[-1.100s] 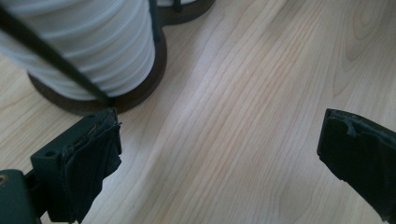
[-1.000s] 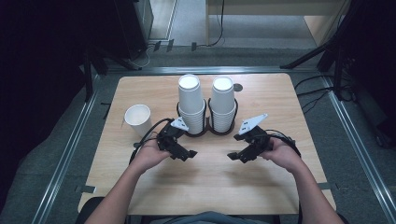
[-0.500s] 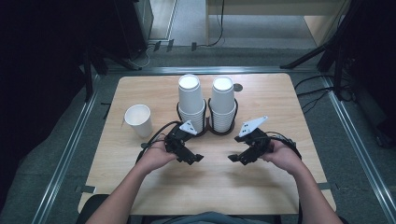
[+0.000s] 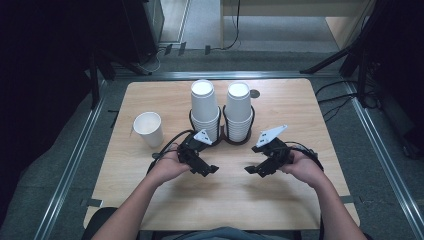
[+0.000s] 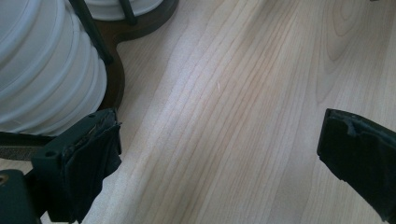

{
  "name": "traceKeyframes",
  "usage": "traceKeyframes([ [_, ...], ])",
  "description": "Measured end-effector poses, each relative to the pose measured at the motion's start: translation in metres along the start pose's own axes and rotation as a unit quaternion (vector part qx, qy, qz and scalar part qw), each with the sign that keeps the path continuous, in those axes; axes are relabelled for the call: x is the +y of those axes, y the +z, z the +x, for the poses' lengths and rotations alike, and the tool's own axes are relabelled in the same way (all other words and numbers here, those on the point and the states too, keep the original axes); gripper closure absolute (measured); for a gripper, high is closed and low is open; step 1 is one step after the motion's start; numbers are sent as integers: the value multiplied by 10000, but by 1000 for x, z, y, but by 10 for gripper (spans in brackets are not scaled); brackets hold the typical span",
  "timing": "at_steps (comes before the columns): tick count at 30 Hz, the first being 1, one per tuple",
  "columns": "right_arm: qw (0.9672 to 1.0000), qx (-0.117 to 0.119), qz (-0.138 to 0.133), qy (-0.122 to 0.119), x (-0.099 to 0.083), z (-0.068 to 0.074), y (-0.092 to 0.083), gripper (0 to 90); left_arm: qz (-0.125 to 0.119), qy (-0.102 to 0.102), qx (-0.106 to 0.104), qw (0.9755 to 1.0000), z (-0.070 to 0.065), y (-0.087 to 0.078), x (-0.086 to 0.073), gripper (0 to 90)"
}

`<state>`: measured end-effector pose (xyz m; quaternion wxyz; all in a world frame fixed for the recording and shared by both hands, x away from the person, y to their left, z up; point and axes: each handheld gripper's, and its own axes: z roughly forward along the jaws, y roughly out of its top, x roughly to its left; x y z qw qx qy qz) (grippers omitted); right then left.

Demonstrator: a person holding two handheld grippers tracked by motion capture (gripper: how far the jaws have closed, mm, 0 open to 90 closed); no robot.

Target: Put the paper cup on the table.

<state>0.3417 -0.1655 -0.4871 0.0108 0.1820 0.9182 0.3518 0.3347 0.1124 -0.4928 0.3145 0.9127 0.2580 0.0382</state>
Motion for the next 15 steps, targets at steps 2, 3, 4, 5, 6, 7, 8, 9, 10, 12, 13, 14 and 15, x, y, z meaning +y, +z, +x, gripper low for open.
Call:
traceKeyframes([
  [2, 10000, 5, 3, -3, 0, 0, 0, 187, 2, 13, -6, 10000, 0, 0, 0, 0],
  [3, 10000, 4, 1, 2, 0, 0, 0, 187, -2, 14, -28, 10000, 0, 0, 0, 0],
  [4, 10000, 4, 6, 0, 0, 0, 0, 187, -3, 19, -51, 10000, 0, 1, 0, 0],
  [5, 10000, 4, 4, -6, 0, 0, 0, 187, -1, 35, -44, 10000, -1, 1, 0, 0],
  [6, 10000, 4, 10, 0, 0, 1, 0, 187, -4, 48, -31, 10000, -1, 1, 0, 0],
  [7, 10000, 3, 7, -7, 0, 0, 0, 187, -11, 53, -19, 10000, -1, 1, 0, 0],
  [8, 10000, -1, 6, -4, 0, 0, 0, 187, -6, 54, -22, 10000, -1, 1, 0, 0],
  [9, 10000, -1, 2, -3, 0, 0, 0, 187, 2, 55, -21, 10000, -1, 1, 0, 0],
  [10, 10000, -1, 3, -7, 0, 0, 0, 187, 4, 58, -15, 10000, -1, 1, 0, 0],
  [12, 10000, 1, 1, -14, 0, 0, 0, 187, 15, 65, -18, 10000, 0, 1, 0, 0],
  [13, 10000, -1, -1, -13, 0, 0, 0, 187, 23, 69, -10, 10000, 0, 2, -1, 0],
  [14, 10000, -4, 0, -5, 0, 0, 0, 187, 46, 80, 8, 10000, 0, 2, -1, 0],
  [15, 10000, 1, 6, -2, 0, -1, 0, 187, 52, 72, 33, 10000, 1, 3, -1, 0],
])
